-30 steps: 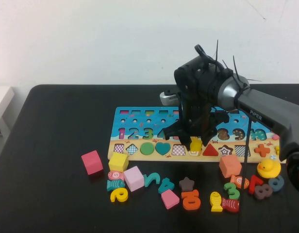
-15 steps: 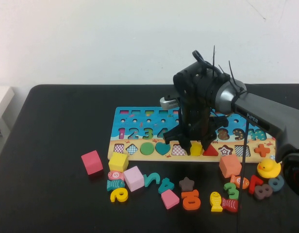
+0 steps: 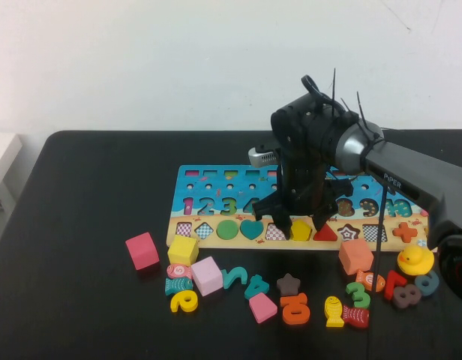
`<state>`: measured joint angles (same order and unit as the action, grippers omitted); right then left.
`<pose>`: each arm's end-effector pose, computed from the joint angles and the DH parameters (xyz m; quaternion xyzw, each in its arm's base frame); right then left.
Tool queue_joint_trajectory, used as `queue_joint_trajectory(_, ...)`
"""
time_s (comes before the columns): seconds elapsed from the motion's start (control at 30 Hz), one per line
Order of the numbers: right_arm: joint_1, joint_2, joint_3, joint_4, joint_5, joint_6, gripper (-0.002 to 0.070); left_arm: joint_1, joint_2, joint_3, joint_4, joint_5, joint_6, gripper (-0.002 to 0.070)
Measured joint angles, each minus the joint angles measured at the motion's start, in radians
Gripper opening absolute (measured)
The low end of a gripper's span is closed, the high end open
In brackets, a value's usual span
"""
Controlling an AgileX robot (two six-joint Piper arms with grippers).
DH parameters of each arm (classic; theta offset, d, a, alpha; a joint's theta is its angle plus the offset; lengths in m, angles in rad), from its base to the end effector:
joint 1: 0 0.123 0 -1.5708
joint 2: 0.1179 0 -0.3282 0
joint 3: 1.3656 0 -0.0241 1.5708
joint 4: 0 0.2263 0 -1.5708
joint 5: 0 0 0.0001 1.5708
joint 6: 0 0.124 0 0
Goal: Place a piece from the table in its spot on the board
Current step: Place the "five-pointed star" into the hole of the five-pointed star
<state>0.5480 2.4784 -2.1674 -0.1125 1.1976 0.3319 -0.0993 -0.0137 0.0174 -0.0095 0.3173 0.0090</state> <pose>0.4550 0.2625 0.1446 -0.1238 0.9880 -0.0169 0.0903 0.0176 -0.0021 0.1712 0.0399 0.7837 -0.0319 0.6190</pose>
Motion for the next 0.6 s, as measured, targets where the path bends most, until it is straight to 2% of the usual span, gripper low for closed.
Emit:
queue_joint_trajectory(0.33,-0.001,0.0,-0.005,-0.026,0.018,0.0,0.0472,0.0,0.0,0.0,0.0,0.0,0.0,-0.0003)
queue_joint_trajectory(0.6,-0.001,0.0,-0.113,-0.017,0.023,-0.004,0.0472,0.0,0.0,0.0,0.0,0.0,0.0,-0.0002)
